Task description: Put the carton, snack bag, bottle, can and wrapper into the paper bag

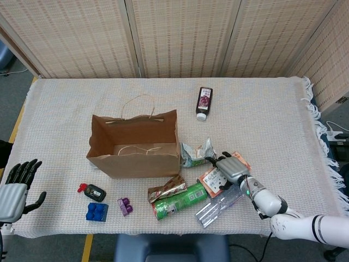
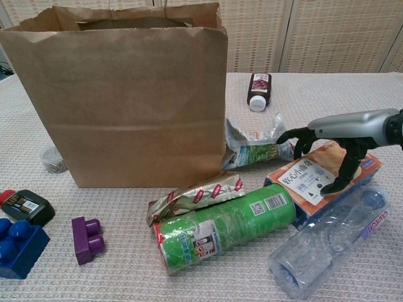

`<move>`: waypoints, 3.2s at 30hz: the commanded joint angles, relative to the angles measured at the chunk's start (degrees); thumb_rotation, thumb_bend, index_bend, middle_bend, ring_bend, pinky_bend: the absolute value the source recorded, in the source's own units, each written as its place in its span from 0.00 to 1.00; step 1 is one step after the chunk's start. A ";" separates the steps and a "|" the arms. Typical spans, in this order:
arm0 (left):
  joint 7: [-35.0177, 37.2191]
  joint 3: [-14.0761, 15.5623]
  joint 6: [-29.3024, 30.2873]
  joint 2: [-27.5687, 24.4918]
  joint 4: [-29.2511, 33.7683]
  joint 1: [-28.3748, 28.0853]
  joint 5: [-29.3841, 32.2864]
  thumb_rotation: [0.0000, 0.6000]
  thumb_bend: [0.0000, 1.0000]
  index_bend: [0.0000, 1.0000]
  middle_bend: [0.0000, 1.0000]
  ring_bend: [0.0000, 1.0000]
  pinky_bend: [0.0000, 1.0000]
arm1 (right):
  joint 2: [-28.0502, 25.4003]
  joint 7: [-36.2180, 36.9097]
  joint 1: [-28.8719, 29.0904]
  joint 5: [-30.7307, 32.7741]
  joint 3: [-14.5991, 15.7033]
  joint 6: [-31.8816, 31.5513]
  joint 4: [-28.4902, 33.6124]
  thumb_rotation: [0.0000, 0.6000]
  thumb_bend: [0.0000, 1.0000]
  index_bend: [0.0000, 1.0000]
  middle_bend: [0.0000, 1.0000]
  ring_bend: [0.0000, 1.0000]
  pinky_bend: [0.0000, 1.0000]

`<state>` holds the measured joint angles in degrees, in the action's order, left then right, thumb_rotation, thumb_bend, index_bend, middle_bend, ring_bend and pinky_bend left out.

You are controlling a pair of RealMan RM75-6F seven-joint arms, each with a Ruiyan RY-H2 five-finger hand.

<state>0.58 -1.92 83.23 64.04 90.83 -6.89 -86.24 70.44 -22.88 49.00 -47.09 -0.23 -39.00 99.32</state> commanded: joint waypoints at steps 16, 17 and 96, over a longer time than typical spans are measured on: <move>0.36 0.04 -0.07 -0.09 -0.02 -0.05 -0.08 1.00 0.37 0.00 0.00 0.00 0.00 | -1.76 -0.33 3.18 5.08 2.40 -0.23 1.64 1.00 0.05 0.00 0.09 0.00 0.00; 0.36 0.05 -0.06 -0.09 -0.03 -0.04 -0.09 1.00 0.37 0.00 0.00 0.00 0.00 | -1.95 -0.14 3.21 5.11 2.45 -0.23 1.77 1.00 0.05 0.00 0.08 0.00 0.00; -0.56 -0.09 -0.10 0.05 0.32 -0.17 0.15 1.00 0.37 0.00 0.00 0.00 0.00 | -2.91 -0.12 -4.27 -14.48 -22.81 -50.89 14.74 1.00 0.27 0.52 0.57 0.57 0.48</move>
<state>0.03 -2.00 83.14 64.10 91.15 -7.06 -86.09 64.82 -19.26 42.67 -60.16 -20.57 -87.52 112.27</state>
